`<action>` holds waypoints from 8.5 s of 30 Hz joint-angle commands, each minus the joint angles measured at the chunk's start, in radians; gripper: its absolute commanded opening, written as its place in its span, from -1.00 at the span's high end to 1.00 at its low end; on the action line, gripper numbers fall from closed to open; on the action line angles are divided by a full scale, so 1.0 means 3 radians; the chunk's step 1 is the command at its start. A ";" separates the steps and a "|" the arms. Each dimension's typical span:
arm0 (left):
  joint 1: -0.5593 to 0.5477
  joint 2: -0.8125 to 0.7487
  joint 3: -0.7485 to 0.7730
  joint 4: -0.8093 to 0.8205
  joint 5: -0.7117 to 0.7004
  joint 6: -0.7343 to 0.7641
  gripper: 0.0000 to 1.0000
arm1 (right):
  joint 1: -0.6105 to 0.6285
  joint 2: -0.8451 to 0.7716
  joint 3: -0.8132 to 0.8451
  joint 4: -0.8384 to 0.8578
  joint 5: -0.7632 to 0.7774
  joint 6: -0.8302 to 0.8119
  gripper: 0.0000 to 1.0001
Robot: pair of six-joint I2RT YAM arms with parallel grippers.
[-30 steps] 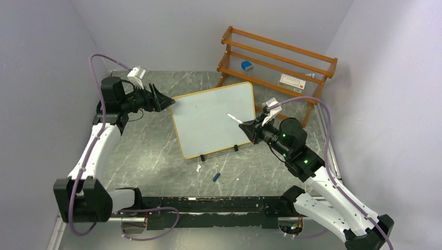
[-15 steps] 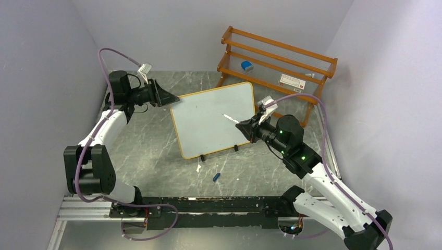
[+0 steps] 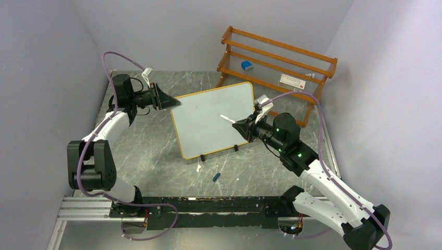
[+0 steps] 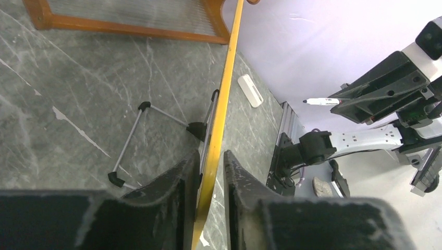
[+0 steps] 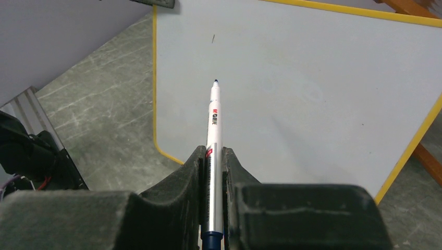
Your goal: Write a sentence on the whiteboard
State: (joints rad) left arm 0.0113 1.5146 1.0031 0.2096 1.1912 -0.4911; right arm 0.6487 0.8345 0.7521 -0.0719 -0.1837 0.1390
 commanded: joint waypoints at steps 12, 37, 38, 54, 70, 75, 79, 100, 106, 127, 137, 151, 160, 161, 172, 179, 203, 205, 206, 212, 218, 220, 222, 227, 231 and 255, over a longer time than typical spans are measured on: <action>-0.0123 -0.0384 -0.0503 0.0350 0.0106 -0.0052 0.84 | 0.0484 0.0166 0.0229 0.0103 0.0389 -0.0192 1.00; -0.0159 -0.0526 -0.0330 -0.0693 -0.0181 0.0855 0.90 | 0.1782 0.1347 0.1109 -0.0212 0.2077 -0.0433 1.00; -0.0158 -0.0524 -0.0323 -0.0694 -0.0171 0.0858 0.90 | 0.1808 0.1411 0.1177 -0.0267 0.2136 -0.0422 1.00; -0.0155 -0.0556 -0.0319 -0.0646 -0.0174 0.0801 0.90 | 0.1977 0.2126 0.1996 -0.1046 0.2699 -0.0194 1.00; -0.0159 -0.0560 -0.0343 -0.0586 -0.0146 0.0751 0.90 | 0.2008 0.2374 0.2204 -0.0986 0.2852 -0.0207 1.00; -0.0159 -0.0556 -0.0342 -0.0572 -0.0138 0.0738 0.90 | 0.2008 0.2417 0.2268 -0.0973 0.2834 -0.0214 1.00; -0.0159 -0.0558 -0.0352 -0.0547 -0.0131 0.0723 0.90 | 0.2004 0.2480 0.2317 -0.0993 0.2878 -0.0214 1.00; -0.0159 -0.0535 -0.0373 -0.0476 -0.0093 0.0657 0.90 | 0.1947 0.2571 0.2340 -0.0931 0.2925 -0.0187 1.00; -0.0155 -0.0526 -0.0379 -0.0455 -0.0084 0.0640 0.90 | 0.1937 0.2601 0.2331 -0.0926 0.2938 -0.0187 1.00; -0.0174 -0.0524 -0.0388 -0.0445 -0.0069 0.0636 0.90 | 0.1913 0.2686 0.2337 -0.0848 0.2930 -0.0186 1.00; -0.0181 -0.0524 -0.0383 -0.0455 -0.0074 0.0650 0.90 | 0.1913 0.2667 0.2312 -0.0733 0.2796 -0.0242 1.00; -0.0186 -0.0519 -0.0377 -0.0479 -0.0077 0.0660 0.90 | 0.1916 0.2709 0.2350 -0.0835 0.2563 -0.0289 1.00; -0.0186 -0.0519 -0.0368 -0.0505 -0.0092 0.0685 0.90 | 0.1932 0.2717 0.2335 -0.1042 0.2427 -0.0267 1.00; -0.0186 -0.0521 -0.0368 -0.0505 -0.0094 0.0686 0.90 | 0.1933 0.2711 0.2329 -0.1070 0.2419 -0.0259 1.00; -0.0186 -0.0501 -0.0358 -0.0513 -0.0095 0.0698 0.90 | 0.1960 0.2693 0.2223 -0.1288 0.2427 -0.0203 1.00; -0.0186 -0.0489 -0.0356 -0.0528 -0.0101 0.0707 0.90 | 0.1964 0.2661 0.2142 -0.1371 0.2553 -0.0167 1.00; -0.0191 -0.0479 -0.0355 -0.0531 -0.0097 0.0711 0.90 | 0.1959 0.2512 0.2024 -0.1277 0.2913 -0.0196 1.00; -0.0191 -0.0479 -0.0357 -0.0536 -0.0100 0.0716 0.90 | 0.1953 0.2484 0.2009 -0.1207 0.2900 -0.0198 1.00; -0.0191 -0.0478 -0.0357 -0.0533 -0.0100 0.0716 0.90 | 0.1954 0.2478 0.2004 -0.1179 0.2891 -0.0202 1.00; -0.0199 -0.0482 -0.0352 -0.0556 -0.0110 0.0736 0.90 | 0.1951 0.2448 0.1981 -0.1004 0.2891 -0.0236 1.00; -0.0200 -0.0475 -0.0345 -0.0575 -0.0120 0.0747 0.90 | 0.1954 0.2405 0.1947 -0.0877 0.2880 -0.0256 1.00; -0.0197 -0.0474 -0.0343 -0.0580 -0.0124 0.0751 0.90 | 0.1954 0.2379 0.1945 -0.0892 0.2847 -0.0248 1.00; -0.0199 -0.0467 -0.0334 -0.0604 -0.0135 0.0769 0.90 | 0.1951 0.2324 0.1925 -0.0916 0.2798 -0.0232 1.00; -0.0201 -0.0457 -0.0326 -0.0618 -0.0143 0.0776 0.90 | 0.1950 0.2179 0.1852 -0.0961 0.2726 -0.0188 1.00; -0.0201 -0.0462 -0.0331 -0.0611 -0.0141 0.0768 0.90 | 0.1915 0.2204 0.1849 -0.1006 0.2795 -0.0151 1.00; -0.0201 -0.0462 -0.0342 -0.0592 -0.0136 0.0760 0.90 | 0.1847 0.2337 0.1860 -0.0802 0.2773 -0.0131 1.00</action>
State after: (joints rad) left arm -0.0292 1.3617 0.8932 0.0624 1.1339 -0.2771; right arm 1.2098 1.5261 1.3113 -0.3489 0.6365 0.0887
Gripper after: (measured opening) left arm 0.121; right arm 0.153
